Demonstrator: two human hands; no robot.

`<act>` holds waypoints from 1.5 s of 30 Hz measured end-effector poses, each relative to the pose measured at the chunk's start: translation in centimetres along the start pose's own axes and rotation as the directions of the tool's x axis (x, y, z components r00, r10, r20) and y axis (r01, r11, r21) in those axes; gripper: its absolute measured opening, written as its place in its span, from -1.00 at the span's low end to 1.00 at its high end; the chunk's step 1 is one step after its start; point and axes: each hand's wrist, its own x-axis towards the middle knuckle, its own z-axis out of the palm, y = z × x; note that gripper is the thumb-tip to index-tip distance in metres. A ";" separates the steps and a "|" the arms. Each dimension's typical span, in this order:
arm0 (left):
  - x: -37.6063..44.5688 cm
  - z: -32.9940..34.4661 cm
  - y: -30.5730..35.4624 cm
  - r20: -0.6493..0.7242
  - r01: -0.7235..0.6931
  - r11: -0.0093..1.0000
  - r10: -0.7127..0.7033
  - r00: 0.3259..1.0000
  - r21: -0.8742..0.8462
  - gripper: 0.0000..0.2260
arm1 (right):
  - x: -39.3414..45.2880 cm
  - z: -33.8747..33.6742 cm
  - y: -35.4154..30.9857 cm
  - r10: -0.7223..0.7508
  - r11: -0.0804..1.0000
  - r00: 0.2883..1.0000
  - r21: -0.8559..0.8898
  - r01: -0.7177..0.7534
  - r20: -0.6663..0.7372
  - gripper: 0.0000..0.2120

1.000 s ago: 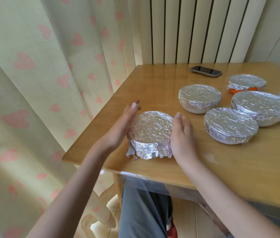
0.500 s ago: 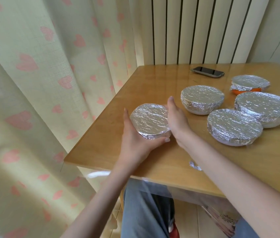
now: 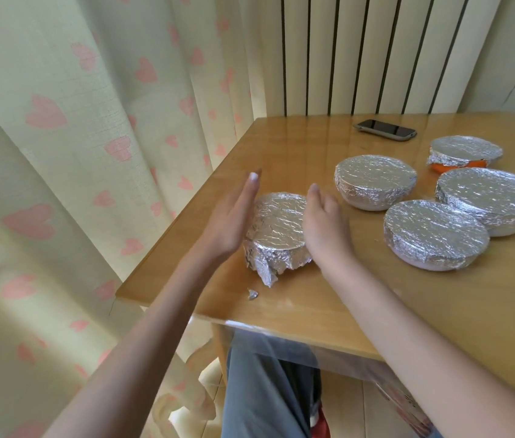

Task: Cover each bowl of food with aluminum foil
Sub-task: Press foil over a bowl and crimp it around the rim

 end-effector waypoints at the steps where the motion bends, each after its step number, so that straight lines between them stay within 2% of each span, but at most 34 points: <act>1: 0.3 0.6 -0.1 0.041 0.010 1.000 -0.011 0.999 0.021 -0.39 | -0.1 0.6 0.4 -0.002 1.000 0.999 0.013 0.002 -0.033 -0.56; 3: 0.6 1.4 -0.4 0.050 0.065 0.998 -0.064 0.997 -0.016 -0.36 | -0.4 1.1 0.9 -0.007 0.996 0.994 0.085 0.017 -0.109 -0.60; 5: 0.8 1.6 -0.8 0.012 0.114 0.991 -0.114 0.993 -0.063 -0.32 | -0.3 1.5 1.0 0.108 0.966 0.983 0.251 -0.068 -0.148 -0.63; 8: 0.7 1.8 -0.6 -0.018 0.122 0.990 -0.124 0.992 -0.063 -0.39 | 0.0 2.1 1.2 0.310 0.830 0.947 0.509 -0.229 -0.080 -0.54; 10: 0.6 2.1 -0.5 -0.043 0.120 0.990 -0.123 0.991 -0.078 -0.41 | 0.3 2.2 1.4 0.353 0.793 0.935 0.538 -0.284 -0.027 -0.53; 14: -0.1 2.4 -0.3 -0.139 0.093 0.993 -0.102 0.985 -0.068 -0.61 | 0.6 1.3 1.2 0.327 0.810 0.938 0.476 -0.341 0.116 -0.44; 16: -0.5 2.3 -0.2 -0.145 0.110 0.993 -0.115 0.983 -0.039 -0.62 | 1.1 0.2 0.8 0.285 0.874 0.935 0.344 -0.344 0.211 -0.35; 18: -0.6 1.3 -0.6 -0.094 0.116 0.993 -0.119 0.988 -0.035 -0.53 | 1.7 -1.0 0.2 0.234 0.954 0.927 0.114 -0.277 0.294 -0.20; 20: 0.3 -0.1 -1.5 -0.082 0.101 0.995 -0.103 0.991 -0.021 -0.35 | 2.8 -1.7 -0.2 0.133 0.990 0.943 -0.004 -0.139 0.305 -0.16; 22: 1.6 -1.0 -1.8 -0.062 0.096 0.994 -0.100 0.993 -0.054 -0.31 | 3.0 -1.6 -0.8 0.033 0.999 0.942 0.010 -0.038 0.334 -0.29; 23: 2.1 -1.0 -1.6 -0.008 0.096 0.991 -0.097 0.995 -0.098 -0.30 | 2.9 -1.3 -0.9 0.007 1.000 0.928 0.023 -0.017 0.374 -0.33; 25: 2.6 -0.1 -1.2 0.112 0.118 0.978 -0.100 0.989 -0.171 -0.35 | 2.9 -0.4 -0.8 0.006 1.000 0.915 0.020 -0.016 0.403 -0.32; 27: 2.9 0.8 -1.3 0.148 0.139 0.980 -0.118 0.982 -0.145 -0.37 | 3.0 0.1 -0.4 0.021 0.999 0.925 0.016 -0.030 0.379 -0.27; 31: 3.2 0.9 -1.6 0.101 0.198 0.973 -0.187 0.977 -0.117 -0.30 | 3.1 0.5 -0.4 0.056 0.998 0.942 -0.022 -0.052 0.330 -0.12; 33: 3.2 1.0 -1.6 0.071 0.200 0.974 -0.194 0.979 -0.107 -0.32 | 3.1 0.5 -0.3 0.084 0.996 0.931 0.002 -0.091 0.356 -0.07; 37: 2.2 1.6 -1.6 -0.039 0.196 0.976 -0.201 0.979 -0.093 -0.39 | 3.5 -0.4 -0.3 0.115 0.966 0.883 0.155 -0.205 0.454 -0.25; 39: 2.1 0.8 -1.9 -0.015 0.206 0.966 -0.210 0.977 -0.155 -0.40 | 3.2 -0.9 -0.9 0.064 0.980 0.933 0.153 -0.125 0.354 -0.28; 41: 2.2 -0.5 -2.2 0.021 0.181 0.967 -0.180 0.983 -0.182 -0.33 | 2.0 -0.9 -1.2 0.000 0.989 0.996 0.149 -0.013 0.091 -0.35; 43: 2.6 -1.3 -2.3 0.058 0.122 0.973 -0.112 0.992 -0.197 -0.32 | -0.6 -0.4 -1.3 -0.030 0.985 0.993 0.168 0.049 -0.114 -0.45; 45: 2.9 -1.2 -2.0 0.176 0.118 0.968 -0.080 0.981 -0.220 -0.37 | -2.8 0.9 -1.0 -0.045 0.983 0.986 0.170 0.072 -0.162 -0.46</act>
